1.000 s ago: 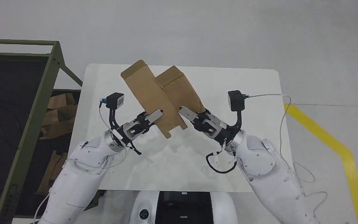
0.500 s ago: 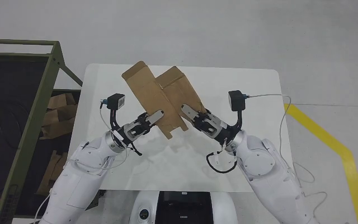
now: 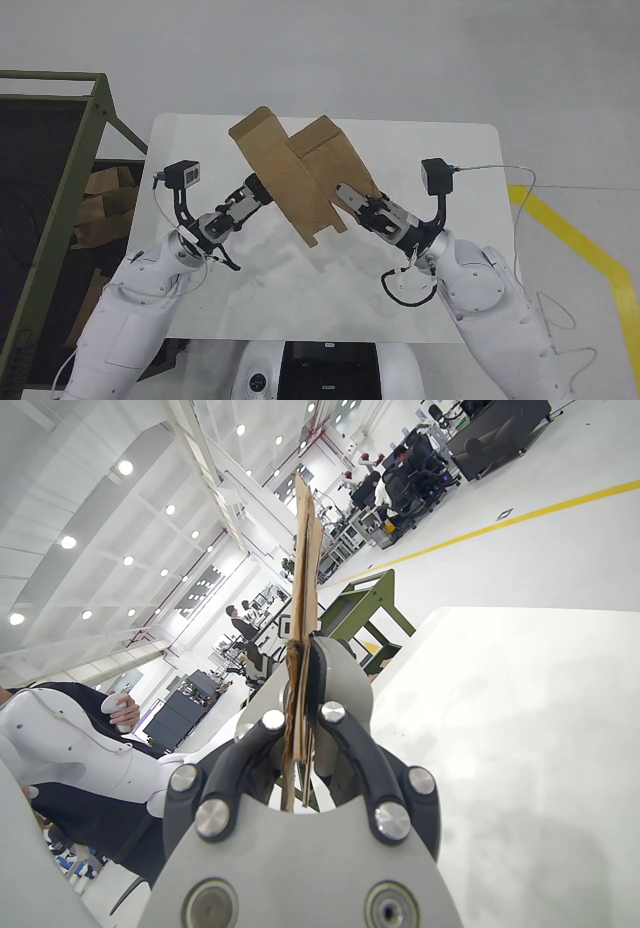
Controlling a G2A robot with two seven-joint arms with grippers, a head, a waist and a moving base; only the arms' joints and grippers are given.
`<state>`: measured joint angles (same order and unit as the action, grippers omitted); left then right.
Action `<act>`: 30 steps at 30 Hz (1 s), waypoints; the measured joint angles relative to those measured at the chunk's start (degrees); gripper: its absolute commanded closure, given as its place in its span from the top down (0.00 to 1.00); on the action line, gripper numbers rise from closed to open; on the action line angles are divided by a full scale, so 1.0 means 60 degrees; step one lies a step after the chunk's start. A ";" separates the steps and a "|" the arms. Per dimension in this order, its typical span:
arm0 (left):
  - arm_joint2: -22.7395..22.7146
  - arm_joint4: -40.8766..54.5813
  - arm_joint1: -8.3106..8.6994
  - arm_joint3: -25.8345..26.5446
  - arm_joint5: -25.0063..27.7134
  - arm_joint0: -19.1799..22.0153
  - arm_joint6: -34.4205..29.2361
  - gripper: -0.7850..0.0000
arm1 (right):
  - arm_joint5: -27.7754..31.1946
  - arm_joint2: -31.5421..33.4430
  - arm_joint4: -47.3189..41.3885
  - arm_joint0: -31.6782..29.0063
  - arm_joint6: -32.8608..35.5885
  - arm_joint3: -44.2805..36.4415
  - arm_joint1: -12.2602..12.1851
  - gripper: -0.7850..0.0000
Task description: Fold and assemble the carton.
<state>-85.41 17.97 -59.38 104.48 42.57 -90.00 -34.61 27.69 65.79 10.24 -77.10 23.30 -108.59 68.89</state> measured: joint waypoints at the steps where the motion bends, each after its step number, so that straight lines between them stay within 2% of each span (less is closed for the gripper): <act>1: -0.0071 0.0167 0.0013 -0.0020 0.0062 -0.0008 -0.0104 1.00 | 0.0017 0.0037 -0.0111 0.0006 0.0159 0.0006 -0.0014 0.00; 10: -0.0500 0.1677 0.0119 -0.0167 0.0175 0.0019 -0.1198 1.00 | 0.0365 0.0304 -0.1654 0.0237 0.1868 0.0266 -0.0142 0.00; 20: -0.0070 0.3377 0.0090 -0.0387 -0.0297 0.0247 -0.2042 1.00 | 0.0501 0.0384 -0.2258 0.0348 0.2526 0.0456 -0.0216 0.00; 30: 0.0147 0.3520 0.0027 -0.0558 -0.0676 0.0377 -0.2096 0.79 | 0.0520 0.0375 -0.2302 0.0326 0.2563 0.0444 -0.0252 0.00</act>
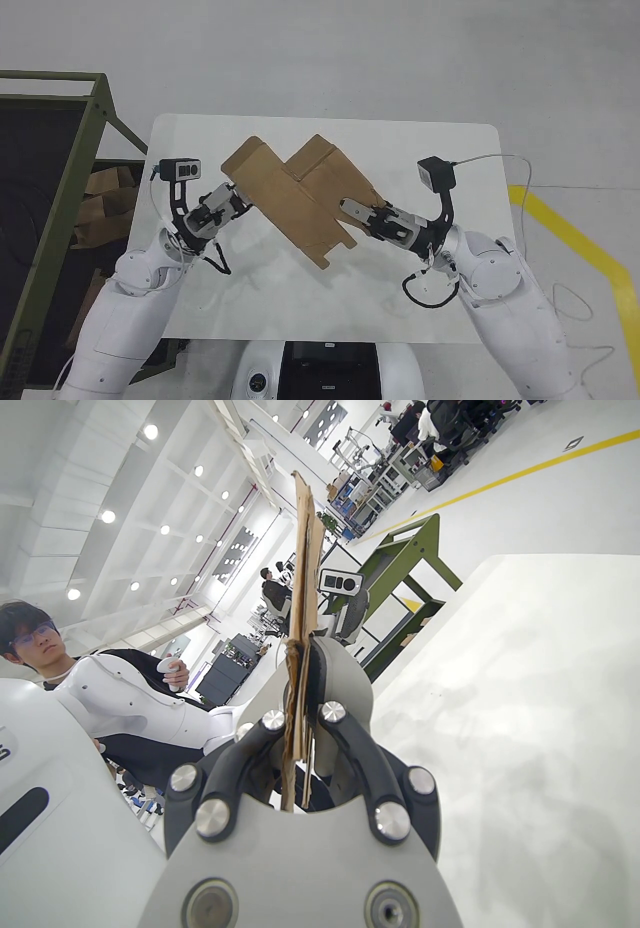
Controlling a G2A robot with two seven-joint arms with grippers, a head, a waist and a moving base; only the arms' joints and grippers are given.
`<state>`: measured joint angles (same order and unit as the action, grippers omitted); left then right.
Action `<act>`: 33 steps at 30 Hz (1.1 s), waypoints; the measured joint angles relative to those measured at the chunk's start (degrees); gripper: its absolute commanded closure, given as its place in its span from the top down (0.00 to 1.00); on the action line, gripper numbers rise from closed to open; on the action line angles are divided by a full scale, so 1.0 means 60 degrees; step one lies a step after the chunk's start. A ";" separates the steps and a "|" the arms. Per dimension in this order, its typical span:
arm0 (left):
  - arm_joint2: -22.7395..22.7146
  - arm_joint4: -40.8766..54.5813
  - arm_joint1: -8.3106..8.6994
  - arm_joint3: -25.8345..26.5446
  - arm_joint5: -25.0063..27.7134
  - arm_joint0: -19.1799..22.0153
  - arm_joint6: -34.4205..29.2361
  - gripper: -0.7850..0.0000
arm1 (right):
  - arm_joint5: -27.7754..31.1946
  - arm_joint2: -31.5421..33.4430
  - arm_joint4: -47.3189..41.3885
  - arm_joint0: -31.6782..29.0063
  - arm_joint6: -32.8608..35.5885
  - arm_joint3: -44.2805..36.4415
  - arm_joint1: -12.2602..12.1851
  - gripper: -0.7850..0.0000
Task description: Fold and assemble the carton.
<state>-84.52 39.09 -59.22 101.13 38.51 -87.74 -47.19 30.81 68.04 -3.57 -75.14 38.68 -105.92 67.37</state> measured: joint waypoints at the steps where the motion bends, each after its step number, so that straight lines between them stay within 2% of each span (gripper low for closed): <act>1: 0.0003 -0.0053 -0.0005 0.0012 -0.0007 -0.0003 0.0024 0.75 | 0.0002 -0.0005 0.0003 -0.0007 0.0000 -0.0010 -0.0003 0.00; 3: 0.0014 -0.0181 -0.0019 0.0062 -0.0025 -0.0018 0.0108 0.67 | -0.0003 -0.0009 0.0024 -0.0019 0.0003 -0.0031 -0.0011 0.00; 5: 0.0018 -0.0289 -0.0034 0.0137 -0.0032 -0.0051 0.0233 0.51 | -0.0013 -0.0016 0.0040 -0.0026 0.0006 -0.0049 -0.0018 0.00; 8: -0.0015 -0.0590 -0.0056 0.0251 -0.0009 -0.0130 0.0503 0.44 | -0.0022 -0.0034 0.0020 -0.0033 0.0004 -0.0060 -0.0026 0.00; 11: -0.0037 -0.0829 -0.0076 0.0339 -0.0015 -0.0195 0.0731 0.31 | -0.0023 -0.0045 0.0012 -0.0029 0.0018 -0.0061 -0.0035 0.00; 13: -0.0043 -0.0939 -0.0085 0.0383 -0.0029 -0.0227 0.0811 0.09 | -0.0018 -0.0051 0.0011 -0.0028 0.0016 -0.0059 -0.0040 0.00; 15: -0.0049 -0.1023 -0.0094 0.0415 -0.0066 -0.0257 0.0870 0.00 | -0.0012 -0.0060 0.0012 -0.0025 0.0020 -0.0060 -0.0046 0.00; 27: -0.0008 -0.1343 -0.0161 0.0494 -0.0007 -0.0353 0.1158 0.00 | 0.0020 -0.0032 0.0023 -0.0112 0.0042 -0.0112 -0.0095 0.00; 28: -0.0008 -0.1360 -0.0165 0.0495 -0.0008 -0.0357 0.1180 0.02 | 0.0031 -0.0026 0.0023 -0.0123 0.0042 -0.0117 -0.0100 0.00; 30: -0.0009 -0.1390 -0.0177 0.0496 -0.0008 -0.0366 0.1242 0.17 | 0.0055 -0.0016 0.0010 -0.0147 0.0042 -0.0126 -0.0109 0.00; 32: -0.0016 -0.1428 -0.0187 0.0503 -0.0008 -0.0379 0.1299 0.27 | 0.0063 -0.0011 -0.0011 -0.0167 0.0052 -0.0126 -0.0119 0.00; 33: -0.0022 -0.1438 -0.0190 0.0507 -0.0008 -0.0386 0.1315 0.27 | 0.0063 -0.0009 -0.0016 -0.0172 0.0056 -0.0126 -0.0123 0.00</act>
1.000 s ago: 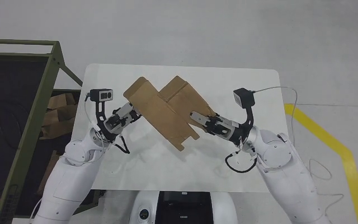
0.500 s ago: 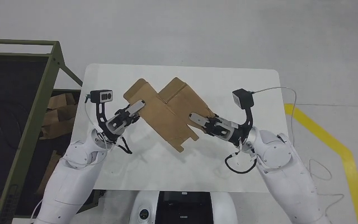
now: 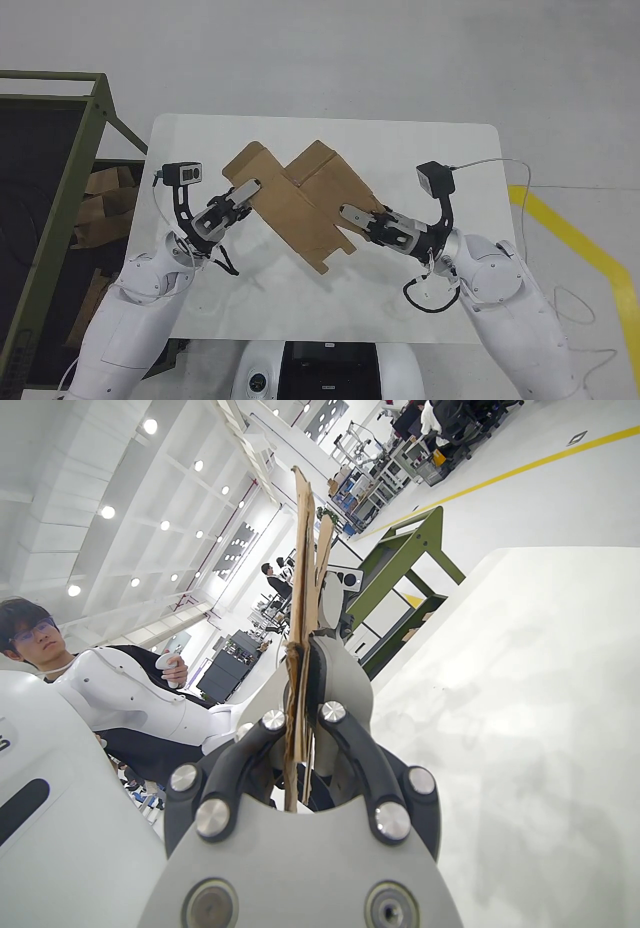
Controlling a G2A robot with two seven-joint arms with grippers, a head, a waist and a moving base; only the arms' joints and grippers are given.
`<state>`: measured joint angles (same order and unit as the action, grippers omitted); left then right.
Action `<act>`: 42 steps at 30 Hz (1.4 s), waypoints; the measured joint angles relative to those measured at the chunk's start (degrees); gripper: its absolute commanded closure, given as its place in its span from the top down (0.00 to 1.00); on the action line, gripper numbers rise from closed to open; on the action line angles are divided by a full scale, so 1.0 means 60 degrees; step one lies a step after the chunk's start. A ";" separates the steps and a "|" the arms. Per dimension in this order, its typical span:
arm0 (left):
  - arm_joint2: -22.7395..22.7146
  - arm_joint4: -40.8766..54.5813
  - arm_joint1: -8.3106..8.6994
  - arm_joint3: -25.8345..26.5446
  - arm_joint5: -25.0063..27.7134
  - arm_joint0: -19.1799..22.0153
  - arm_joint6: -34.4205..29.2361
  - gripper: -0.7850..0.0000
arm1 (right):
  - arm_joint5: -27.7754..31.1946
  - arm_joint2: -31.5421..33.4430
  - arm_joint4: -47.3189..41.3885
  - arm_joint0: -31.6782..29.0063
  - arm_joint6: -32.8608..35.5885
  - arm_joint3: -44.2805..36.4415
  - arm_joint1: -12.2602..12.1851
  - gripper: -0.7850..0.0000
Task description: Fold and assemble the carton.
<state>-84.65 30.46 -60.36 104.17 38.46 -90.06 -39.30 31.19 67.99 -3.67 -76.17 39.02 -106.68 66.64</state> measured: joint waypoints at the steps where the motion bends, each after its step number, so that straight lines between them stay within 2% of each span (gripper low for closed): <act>1: -0.0007 -0.0005 -0.0003 0.0004 0.0000 -0.0008 0.0014 0.27 | 0.0001 0.0001 -0.0002 -0.0005 0.0002 -0.0003 -0.0003 0.00; 6: -0.0062 -0.0019 -0.0019 0.0040 0.0016 -0.0054 0.0050 0.23 | 0.0013 0.0006 -0.0005 -0.0028 -0.0004 -0.0019 -0.0021 0.00; 7: -0.0069 -0.0019 -0.0021 0.0047 0.0014 -0.0062 0.0048 0.16 | 0.0018 0.0008 -0.0006 -0.0031 -0.0006 -0.0022 -0.0025 0.00; 8: -0.0079 -0.0020 -0.0024 0.0057 0.0011 -0.0072 0.0043 0.05 | 0.0029 0.0011 -0.0005 -0.0035 -0.0011 -0.0028 -0.0029 0.00; 9: -0.0086 -0.0023 -0.0026 0.0065 0.0012 -0.0077 0.0039 0.00 | 0.0038 0.0011 -0.0005 -0.0040 -0.0016 -0.0032 -0.0032 0.00; 16: -0.0106 -0.0074 -0.0045 0.0142 0.0032 -0.0144 -0.0005 0.00 | 0.0051 0.0005 0.0017 -0.0092 -0.0041 -0.0074 -0.0055 0.00; 17: -0.0107 -0.0077 -0.0048 0.0143 0.0031 -0.0146 -0.0015 0.00 | 0.0048 0.0009 0.0033 -0.0107 -0.0058 -0.0080 -0.0059 0.29; 18: -0.0109 -0.0077 -0.0051 0.0142 0.0031 -0.0147 -0.0020 0.00 | 0.0045 0.0013 0.0048 -0.0118 -0.0069 -0.0087 -0.0062 0.44; 19: -0.0117 -0.0090 -0.0053 0.0140 0.0036 -0.0148 -0.0024 0.00 | 0.0045 0.0018 0.0069 -0.0129 -0.0079 -0.0097 -0.0066 0.88; 20: -0.0148 -0.0166 -0.0053 0.0136 0.0063 -0.0148 -0.0025 0.00 | 0.0040 0.0028 0.0110 -0.0142 -0.0090 -0.0110 -0.0072 1.00; 28: -0.0522 -0.0688 -0.0051 0.0403 0.0017 -0.0127 0.0260 0.00 | 0.0140 0.0219 0.0260 -0.0273 -0.0091 -0.0314 -0.0130 1.00; 36: -0.0875 -0.1222 -0.0053 0.0745 -0.0145 -0.0074 0.0604 0.00 | 0.0590 0.0917 0.0585 -0.0714 -0.0327 -0.0840 -0.0250 1.00; 42: -0.0866 -0.1350 -0.0088 0.0861 -0.0080 -0.0048 0.0886 0.00 | 0.0396 0.1266 0.0302 -0.1054 -0.0312 -0.0965 -0.0325 1.00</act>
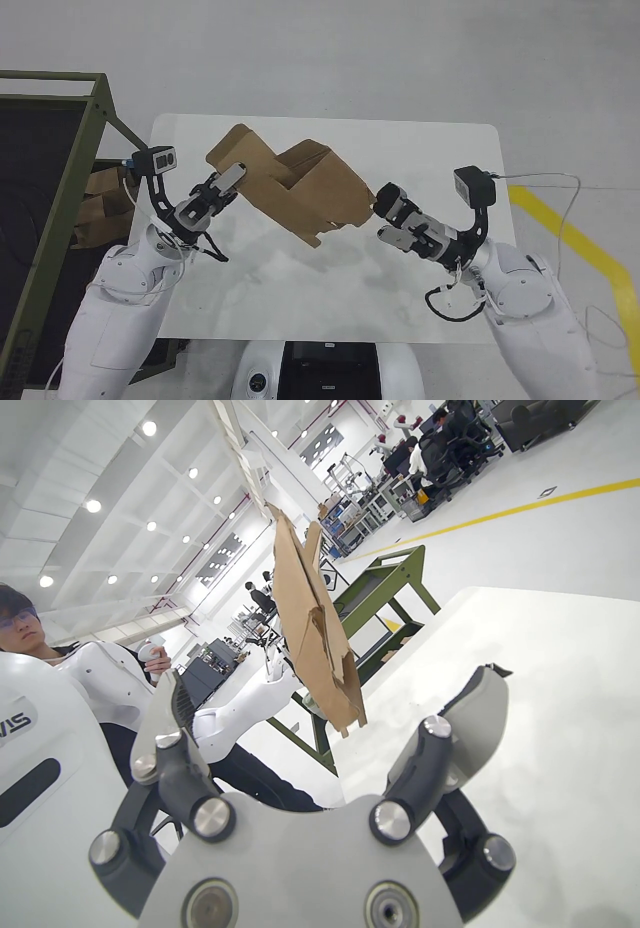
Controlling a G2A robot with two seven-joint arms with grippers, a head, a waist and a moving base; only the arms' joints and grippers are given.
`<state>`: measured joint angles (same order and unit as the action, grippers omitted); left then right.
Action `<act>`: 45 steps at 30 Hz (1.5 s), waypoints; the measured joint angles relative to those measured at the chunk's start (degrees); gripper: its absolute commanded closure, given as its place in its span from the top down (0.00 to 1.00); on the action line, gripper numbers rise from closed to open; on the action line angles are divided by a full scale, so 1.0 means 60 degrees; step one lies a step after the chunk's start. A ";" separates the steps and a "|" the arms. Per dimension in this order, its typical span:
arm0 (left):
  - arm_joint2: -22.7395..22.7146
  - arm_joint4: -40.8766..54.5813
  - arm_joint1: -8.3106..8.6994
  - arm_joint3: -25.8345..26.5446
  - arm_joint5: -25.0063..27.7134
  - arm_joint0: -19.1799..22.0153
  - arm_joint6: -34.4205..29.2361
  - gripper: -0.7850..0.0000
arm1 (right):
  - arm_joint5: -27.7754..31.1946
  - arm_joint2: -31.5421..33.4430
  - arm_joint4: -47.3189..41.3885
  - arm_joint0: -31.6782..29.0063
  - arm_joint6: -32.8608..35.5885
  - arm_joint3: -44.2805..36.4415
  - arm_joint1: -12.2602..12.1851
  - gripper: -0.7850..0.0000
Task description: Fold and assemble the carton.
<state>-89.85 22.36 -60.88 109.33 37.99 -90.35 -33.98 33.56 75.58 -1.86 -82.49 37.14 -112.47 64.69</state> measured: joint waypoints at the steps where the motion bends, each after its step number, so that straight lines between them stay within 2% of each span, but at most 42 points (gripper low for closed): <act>1: 0.0013 -0.0004 -0.0007 0.0006 0.0022 0.0000 0.0045 0.00 | -0.0028 -0.0007 -0.0056 -0.0003 0.0035 0.0031 -0.0005 1.00; 7: 0.0107 -0.0037 -0.0061 0.0012 0.0187 -0.0016 0.0408 0.00 | 0.0027 -0.0337 -0.0485 0.0149 0.0122 0.0327 0.0011 0.98; 11: 0.0133 -0.0108 -0.0101 0.0014 0.0261 -0.0049 0.0740 0.00 | 0.0041 -0.0570 -0.0571 0.0337 0.0096 0.0507 0.0035 0.63; 13: 0.0134 -0.0123 -0.0111 0.0025 0.0257 -0.0053 0.0803 0.00 | 0.0066 -0.0634 -0.0620 0.0406 0.0083 0.0562 0.0041 0.50; 22: 0.0143 -0.0133 -0.0150 0.0022 0.0171 0.0011 0.0880 0.00 | 0.0065 -0.0799 -0.0700 0.0624 0.0051 0.0705 0.0052 0.40; 29: 0.0135 -0.0144 -0.0169 -0.0051 0.0105 0.0119 0.0809 0.00 | 0.0055 -0.0880 -0.0780 0.0712 -0.0018 0.0786 0.0056 0.24; 35: 0.0120 -0.0112 -0.0186 -0.0101 0.0090 0.0137 0.0777 0.00 | 0.0062 -0.0964 -0.0924 0.0780 -0.0021 0.0835 0.0061 0.01; 45: 0.0091 -0.0112 -0.0227 -0.0163 0.0148 0.0187 0.0895 0.00 | 0.0355 -0.1180 -0.1434 0.0994 0.0344 0.0915 0.0065 0.00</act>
<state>-89.30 21.69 -62.24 108.36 38.87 -89.22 -28.61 35.69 68.50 -10.46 -76.53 39.21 -106.98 65.08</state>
